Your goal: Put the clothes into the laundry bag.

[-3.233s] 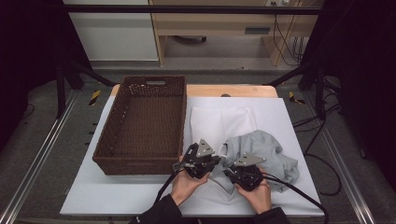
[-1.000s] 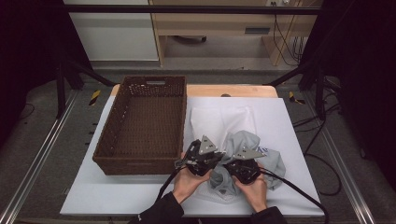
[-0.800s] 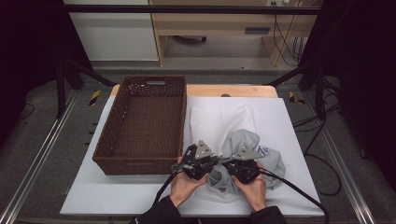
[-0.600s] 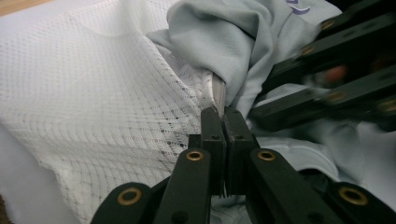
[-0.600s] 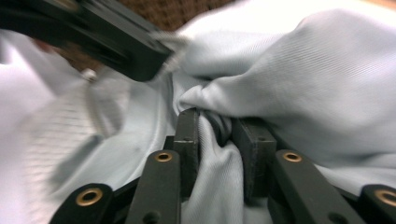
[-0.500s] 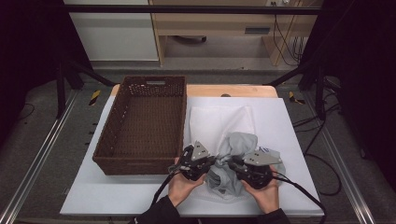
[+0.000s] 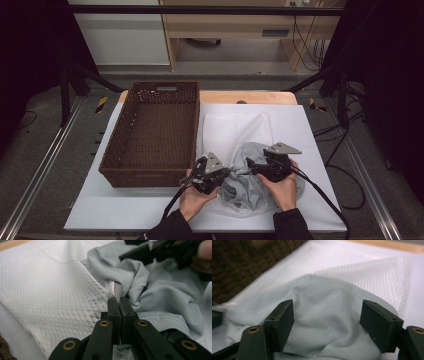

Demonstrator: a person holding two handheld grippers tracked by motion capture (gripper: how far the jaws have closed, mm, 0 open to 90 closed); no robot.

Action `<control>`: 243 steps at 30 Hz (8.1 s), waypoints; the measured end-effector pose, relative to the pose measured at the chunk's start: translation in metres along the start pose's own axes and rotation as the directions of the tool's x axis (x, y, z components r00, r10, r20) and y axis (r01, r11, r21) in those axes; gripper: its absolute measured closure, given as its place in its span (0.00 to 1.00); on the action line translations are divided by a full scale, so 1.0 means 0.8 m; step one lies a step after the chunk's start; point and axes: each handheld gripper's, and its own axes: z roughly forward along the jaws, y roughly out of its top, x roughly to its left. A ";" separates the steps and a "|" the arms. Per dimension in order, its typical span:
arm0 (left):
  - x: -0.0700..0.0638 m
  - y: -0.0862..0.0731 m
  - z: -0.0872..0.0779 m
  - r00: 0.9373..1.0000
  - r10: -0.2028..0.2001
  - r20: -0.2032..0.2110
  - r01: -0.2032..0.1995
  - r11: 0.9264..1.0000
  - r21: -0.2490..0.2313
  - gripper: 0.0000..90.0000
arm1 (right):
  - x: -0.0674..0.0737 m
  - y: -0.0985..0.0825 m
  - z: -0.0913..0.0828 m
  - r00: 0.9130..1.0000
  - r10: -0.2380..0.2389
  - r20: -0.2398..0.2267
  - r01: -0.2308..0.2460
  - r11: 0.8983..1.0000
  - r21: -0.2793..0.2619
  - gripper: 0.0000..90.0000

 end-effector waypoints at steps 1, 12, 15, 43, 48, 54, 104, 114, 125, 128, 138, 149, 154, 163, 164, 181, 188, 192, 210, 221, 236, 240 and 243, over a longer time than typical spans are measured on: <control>0.000 0.000 0.000 1.000 -0.001 0.000 0.001 1.000 0.001 0.99 | -0.001 -0.002 0.005 1.000 -0.010 0.005 0.010 1.000 0.022 0.38; 0.004 0.002 0.001 1.000 -0.022 0.003 0.021 1.000 0.009 0.99 | -0.001 0.005 -0.025 0.996 -0.014 -0.083 0.015 1.000 0.020 0.96; 0.007 0.004 -0.001 0.999 -0.040 0.007 0.040 0.999 0.003 0.99 | 0.009 0.009 -0.056 0.983 -0.054 -0.175 0.039 0.995 -0.091 0.96; -0.002 0.005 -0.007 0.999 -0.023 0.024 0.023 1.000 -0.011 0.99 | 0.046 -0.030 0.010 0.978 -0.104 -0.181 0.114 0.992 0.045 0.78; -0.001 0.003 -0.008 1.000 -0.021 0.014 0.021 1.000 -0.007 0.99 | 0.040 -0.017 -0.040 0.971 -0.160 -0.177 0.160 0.987 -0.013 0.62; -0.001 0.002 -0.008 1.000 -0.018 0.016 0.018 1.000 -0.008 0.99 | 0.011 0.000 -0.061 0.981 -0.195 0.026 0.195 0.980 -0.033 0.35; -0.003 0.002 -0.018 1.000 -0.016 0.009 0.017 1.000 -0.025 0.98 | 0.051 -0.003 -0.045 0.969 -0.170 -0.176 0.167 0.985 -0.037 0.66; -0.005 -0.004 -0.013 1.000 -0.002 0.003 0.002 1.000 -0.006 0.98 | 0.006 0.023 -0.024 0.995 -0.099 -0.019 0.098 0.994 -0.038 0.42; -0.004 -0.010 -0.006 1.000 0.005 -0.004 -0.005 1.000 0.014 0.98 | 0.005 -0.001 0.040 0.998 -0.056 -0.029 0.061 0.980 0.188 0.92; -0.003 -0.009 -0.008 1.000 -0.001 -0.003 0.001 1.000 0.012 0.98 | 0.003 0.000 0.034 0.998 -0.062 -0.032 0.067 0.981 0.184 0.96; 0.001 -0.003 -0.013 1.000 -0.016 -0.005 0.016 1.000 -0.005 0.98 | 0.017 0.019 -0.041 0.984 -0.129 -0.122 0.126 0.991 -0.036 0.96; 0.003 0.007 -0.022 0.998 -0.051 0.025 0.052 0.998 -0.038 0.99 | 0.058 -0.004 -0.058 0.939 -0.168 -0.300 0.148 0.985 -0.088 0.96; -0.004 0.015 -0.036 0.999 -0.034 0.039 0.037 0.996 -0.075 0.99 | 0.070 -0.023 -0.020 0.948 -0.174 -0.268 0.184 0.983 0.015 0.96; -0.008 -0.001 -0.016 1.000 -0.017 0.026 0.018 1.000 -0.006 0.98 | 0.059 -0.026 0.011 0.973 -0.159 -0.165 0.169 0.984 0.049 0.90; -0.007 -0.002 -0.015 1.000 -0.015 0.022 0.015 1.000 -0.002 0.98 | 0.059 -0.024 0.006 0.972 -0.166 -0.165 0.175 0.984 0.039 0.87; -0.006 -0.005 -0.011 1.000 0.005 -0.002 -0.005 1.000 0.011 0.98 | 0.002 0.019 -0.014 0.993 -0.116 0.033 0.116 0.993 0.018 0.39; -0.005 -0.007 -0.009 1.000 0.003 -0.007 -0.003 1.000 0.022 0.98 | 0.002 0.000 0.032 0.997 -0.063 -0.050 0.072 0.978 0.197 0.71; -0.005 -0.007 -0.009 1.000 0.003 -0.008 -0.003 1.000 0.020 0.98 | 0.003 0.006 0.015 0.997 -0.064 -0.050 0.072 0.981 0.180 0.87; 0.003 0.007 -0.029 0.998 -0.054 0.011 0.055 0.997 -0.059 0.99 | 0.064 -0.014 -0.060 0.913 -0.249 -0.324 0.231 0.968 -0.095 0.89; -0.009 0.032 -0.041 0.999 -0.028 0.040 0.032 0.994 -0.103 0.99 | 0.064 -0.026 0.006 0.962 -0.179 -0.208 0.191 0.981 0.043 0.88; -0.009 -0.006 -0.021 0.999 -0.027 0.030 0.028 0.999 -0.020 0.99 | 0.063 -0.025 -0.028 0.961 -0.246 -0.127 0.249 0.969 0.001 0.54; -0.005 -0.007 -0.021 0.999 -0.033 0.028 0.034 0.999 -0.019 0.99 | 0.051 -0.023 -0.067 0.966 -0.221 -0.136 0.212 0.974 -0.079 0.47; -0.004 -0.007 -0.020 0.999 -0.036 0.028 0.036 0.999 -0.016 0.99 | 0.037 -0.014 -0.076 0.973 -0.223 -0.059 0.216 0.971 -0.101 0.44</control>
